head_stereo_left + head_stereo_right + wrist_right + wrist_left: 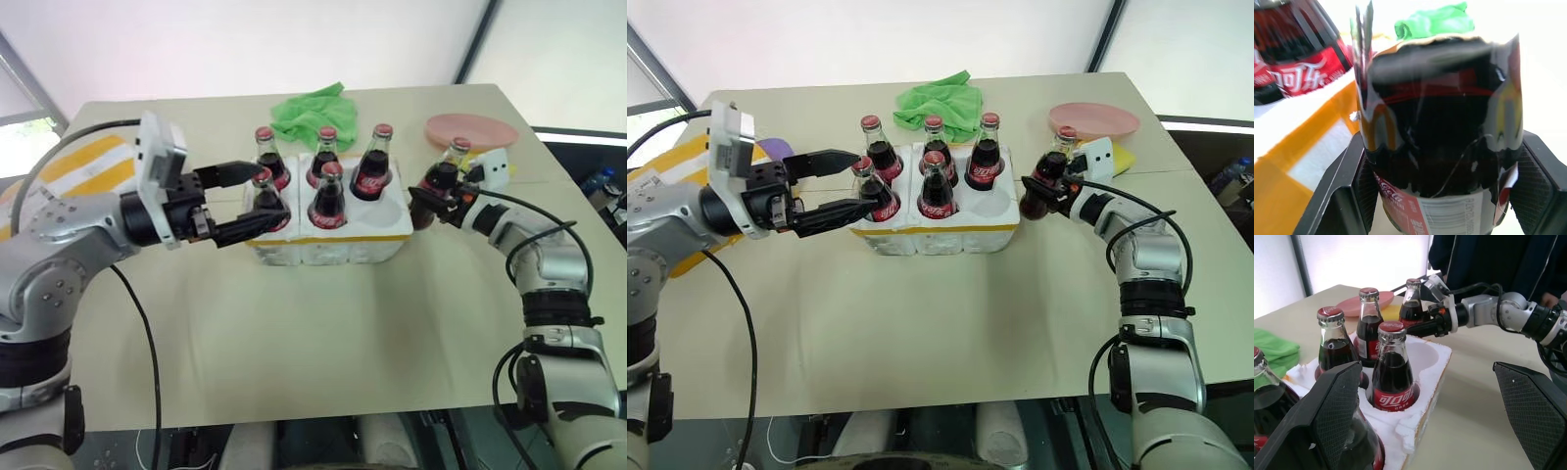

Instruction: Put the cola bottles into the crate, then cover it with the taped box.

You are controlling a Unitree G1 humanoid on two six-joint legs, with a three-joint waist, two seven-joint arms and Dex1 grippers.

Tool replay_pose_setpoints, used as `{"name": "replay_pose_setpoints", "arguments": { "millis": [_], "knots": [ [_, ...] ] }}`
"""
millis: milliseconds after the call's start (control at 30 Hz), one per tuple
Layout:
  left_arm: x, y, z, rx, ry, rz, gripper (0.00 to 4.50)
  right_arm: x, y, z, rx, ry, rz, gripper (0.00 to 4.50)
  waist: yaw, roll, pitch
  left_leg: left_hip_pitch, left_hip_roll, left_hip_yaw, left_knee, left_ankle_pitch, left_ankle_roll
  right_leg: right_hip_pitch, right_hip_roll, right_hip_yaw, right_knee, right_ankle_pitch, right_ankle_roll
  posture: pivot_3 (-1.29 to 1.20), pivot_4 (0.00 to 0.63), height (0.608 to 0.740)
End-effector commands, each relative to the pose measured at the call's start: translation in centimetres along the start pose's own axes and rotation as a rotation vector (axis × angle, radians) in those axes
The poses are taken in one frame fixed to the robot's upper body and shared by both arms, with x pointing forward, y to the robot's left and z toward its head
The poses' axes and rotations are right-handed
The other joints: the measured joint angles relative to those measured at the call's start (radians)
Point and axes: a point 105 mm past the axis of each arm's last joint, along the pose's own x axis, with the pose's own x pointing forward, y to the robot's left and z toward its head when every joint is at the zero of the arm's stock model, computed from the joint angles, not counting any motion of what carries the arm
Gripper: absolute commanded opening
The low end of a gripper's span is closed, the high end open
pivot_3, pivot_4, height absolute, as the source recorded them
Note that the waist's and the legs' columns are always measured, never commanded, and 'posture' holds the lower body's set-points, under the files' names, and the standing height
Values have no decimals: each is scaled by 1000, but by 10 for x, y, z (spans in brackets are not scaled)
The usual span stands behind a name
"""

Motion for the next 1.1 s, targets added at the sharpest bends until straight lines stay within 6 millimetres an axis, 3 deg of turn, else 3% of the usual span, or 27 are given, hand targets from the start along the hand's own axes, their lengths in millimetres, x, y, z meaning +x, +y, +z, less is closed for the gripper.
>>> {"name": "replay_pose_setpoints", "arguments": {
  "millis": [33, 267, 367, 467, 900, 1100],
  "knots": [
    [-4, -4, 9, 34, -15, -2, 4500, -15, 24, 97, -163, -236, 140, 2807, 0, 2, 1, 0, 0, 0, 0, 0, 0, 0, 0, 0, 0, 0, 0, 0, 150, 740],
    [-2, -4, 9, 35, -14, -16, 4500, -25, 66, 141, -230, -281, 366, 2807, 1, 2, 1, -1, 1, 0, -1, 0, 0, -2, 1, 0, 1, 0, 0, 0, 150, 740],
    [-1, -4, 9, 35, -18, -19, 4500, -32, 86, 145, -213, -264, 486, 2807, 4, 2, 1, -2, 1, 0, 0, 0, 0, -2, 1, 0, 0, 0, 0, 0, 150, 740],
    [-1, -5, 9, 36, -22, -18, 4500, -32, 98, 129, -241, -193, 548, 2807, 6, 2, 1, -3, 1, 0, 0, 0, 0, -2, 1, 0, 0, 0, 0, 0, 150, 740],
    [-3, -8, 8, 36, -21, -14, 4500, -7, 108, 81, -214, -77, 558, 2807, 1, 2, 1, -4, 2, 0, 0, 0, 0, -5, 2, 0, 2, 0, 0, 0, 150, 740],
    [-5, -7, 8, 38, -15, -2, 4500, -11, 114, 77, -214, -64, 597, 2807, 3, 2, 1, -12, 1, 0, 2, 0, 0, -12, 1, 0, 2, 1, 0, 0, 150, 740]
  ]
}}
